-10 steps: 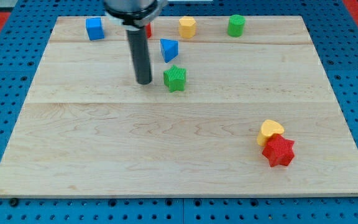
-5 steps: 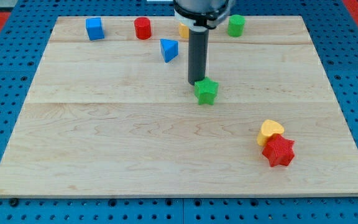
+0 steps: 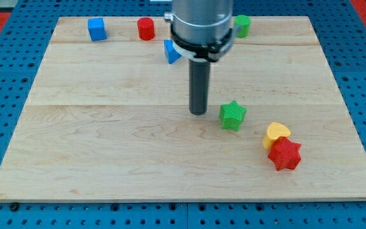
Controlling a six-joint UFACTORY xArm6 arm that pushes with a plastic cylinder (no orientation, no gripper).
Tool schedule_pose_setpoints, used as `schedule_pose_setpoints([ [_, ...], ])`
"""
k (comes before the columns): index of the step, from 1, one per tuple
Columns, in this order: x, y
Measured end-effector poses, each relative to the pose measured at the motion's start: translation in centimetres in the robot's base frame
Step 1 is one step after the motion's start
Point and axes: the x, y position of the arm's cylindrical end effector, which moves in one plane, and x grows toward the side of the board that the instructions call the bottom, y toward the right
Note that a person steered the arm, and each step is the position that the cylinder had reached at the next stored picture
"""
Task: Place the green star to the top of the yellow heart
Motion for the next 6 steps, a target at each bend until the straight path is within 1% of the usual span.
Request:
schedule_pose_setpoints([
  [1, 0.4, 4.3],
  [3, -1.7, 5.0],
  [4, -1.3, 7.1],
  [5, 0.2, 7.8],
  [6, 0.4, 7.8],
])
